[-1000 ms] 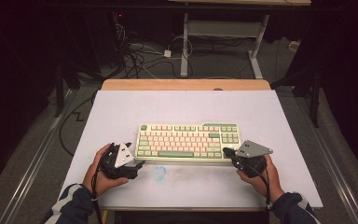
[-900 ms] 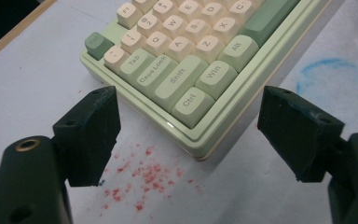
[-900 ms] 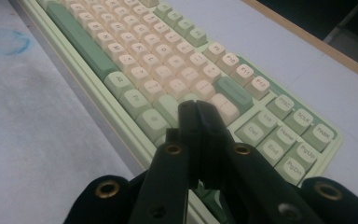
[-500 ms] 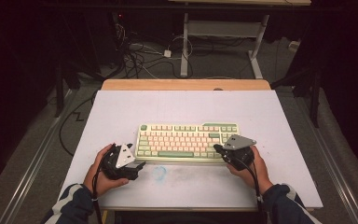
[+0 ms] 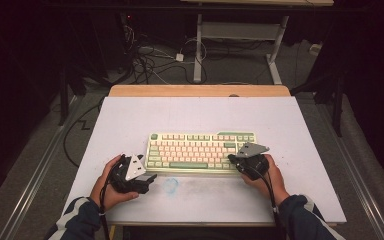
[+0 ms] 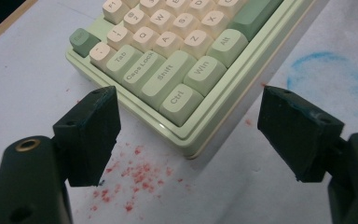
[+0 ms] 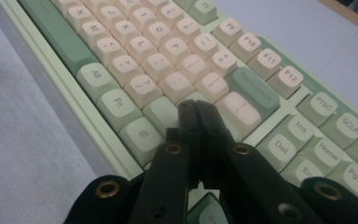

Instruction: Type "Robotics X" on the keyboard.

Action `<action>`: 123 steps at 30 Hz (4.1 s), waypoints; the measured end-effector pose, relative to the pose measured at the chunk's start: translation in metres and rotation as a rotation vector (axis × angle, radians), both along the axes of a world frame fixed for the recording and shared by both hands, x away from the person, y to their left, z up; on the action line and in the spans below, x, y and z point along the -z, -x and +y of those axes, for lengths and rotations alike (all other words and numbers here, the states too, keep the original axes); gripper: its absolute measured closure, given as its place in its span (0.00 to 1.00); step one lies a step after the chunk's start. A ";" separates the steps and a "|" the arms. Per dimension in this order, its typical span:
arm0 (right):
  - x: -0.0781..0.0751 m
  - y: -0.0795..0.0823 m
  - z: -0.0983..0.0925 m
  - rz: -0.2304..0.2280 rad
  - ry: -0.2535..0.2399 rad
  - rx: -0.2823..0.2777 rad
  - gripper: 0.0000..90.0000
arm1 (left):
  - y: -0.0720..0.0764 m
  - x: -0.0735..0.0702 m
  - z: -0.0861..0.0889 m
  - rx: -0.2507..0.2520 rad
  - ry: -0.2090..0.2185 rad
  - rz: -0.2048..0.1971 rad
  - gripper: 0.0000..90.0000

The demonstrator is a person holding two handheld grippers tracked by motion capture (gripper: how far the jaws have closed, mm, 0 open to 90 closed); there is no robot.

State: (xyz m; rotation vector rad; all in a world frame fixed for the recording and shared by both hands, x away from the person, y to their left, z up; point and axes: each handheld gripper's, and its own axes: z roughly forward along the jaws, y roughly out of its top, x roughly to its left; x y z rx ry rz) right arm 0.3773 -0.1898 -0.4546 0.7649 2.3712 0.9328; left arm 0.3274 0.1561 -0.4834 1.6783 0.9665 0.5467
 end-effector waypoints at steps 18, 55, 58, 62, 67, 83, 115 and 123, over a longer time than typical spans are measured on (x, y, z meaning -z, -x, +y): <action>0.002 0.000 -0.001 -0.005 -0.014 0.002 1.00 | -0.003 -0.020 0.006 0.001 0.018 0.073 0.96; 0.002 0.000 -0.001 -0.010 -0.012 0.001 1.00 | -0.052 -0.021 -0.061 0.110 -0.034 0.177 0.95; 0.002 0.000 -0.001 -0.009 -0.014 0.002 1.00 | -0.053 -0.019 -0.061 0.105 -0.043 0.173 0.96; 0.003 0.001 -0.001 -0.012 -0.011 0.002 1.00 | -0.053 -0.016 -0.061 0.107 -0.051 0.180 0.97; 0.002 0.001 -0.001 -0.011 -0.012 0.001 1.00 | -0.051 -0.018 -0.060 0.107 -0.052 0.163 0.96; 0.002 0.001 -0.001 -0.015 -0.004 -0.003 1.00 | -0.050 -0.020 -0.060 0.105 -0.047 0.151 0.95; -0.021 0.004 -0.011 -0.112 -0.082 0.052 0.68 | -0.054 -0.034 -0.053 0.008 0.028 -0.003 0.49; -0.019 0.002 -0.012 -0.144 -0.099 0.090 0.36 | -0.054 -0.033 -0.054 -0.011 0.045 -0.022 0.28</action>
